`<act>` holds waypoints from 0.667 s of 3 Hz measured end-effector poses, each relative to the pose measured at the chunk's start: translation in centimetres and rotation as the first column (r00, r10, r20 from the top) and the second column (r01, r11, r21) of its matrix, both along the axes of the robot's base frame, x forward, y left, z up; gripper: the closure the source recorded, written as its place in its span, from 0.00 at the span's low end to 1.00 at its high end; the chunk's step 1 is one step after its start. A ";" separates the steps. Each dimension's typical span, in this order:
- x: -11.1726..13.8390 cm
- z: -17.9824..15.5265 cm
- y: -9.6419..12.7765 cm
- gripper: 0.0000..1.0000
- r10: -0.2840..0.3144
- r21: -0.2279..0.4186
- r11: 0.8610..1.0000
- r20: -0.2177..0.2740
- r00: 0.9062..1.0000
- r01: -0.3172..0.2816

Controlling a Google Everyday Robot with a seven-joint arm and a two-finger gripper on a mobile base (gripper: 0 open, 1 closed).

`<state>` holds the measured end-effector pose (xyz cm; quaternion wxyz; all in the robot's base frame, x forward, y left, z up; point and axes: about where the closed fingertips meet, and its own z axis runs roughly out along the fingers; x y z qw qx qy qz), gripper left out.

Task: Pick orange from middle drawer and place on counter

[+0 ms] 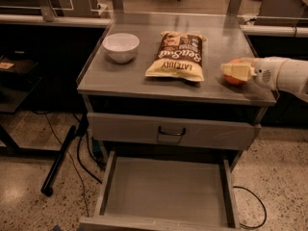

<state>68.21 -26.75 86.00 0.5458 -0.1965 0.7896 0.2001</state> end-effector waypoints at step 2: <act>0.0 0.0 0.0 0.00 0.000 0.000 1.000 0.000 1.000 0.000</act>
Offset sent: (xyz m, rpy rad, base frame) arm 0.0000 0.0000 0.0000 0.0000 0.0000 0.0000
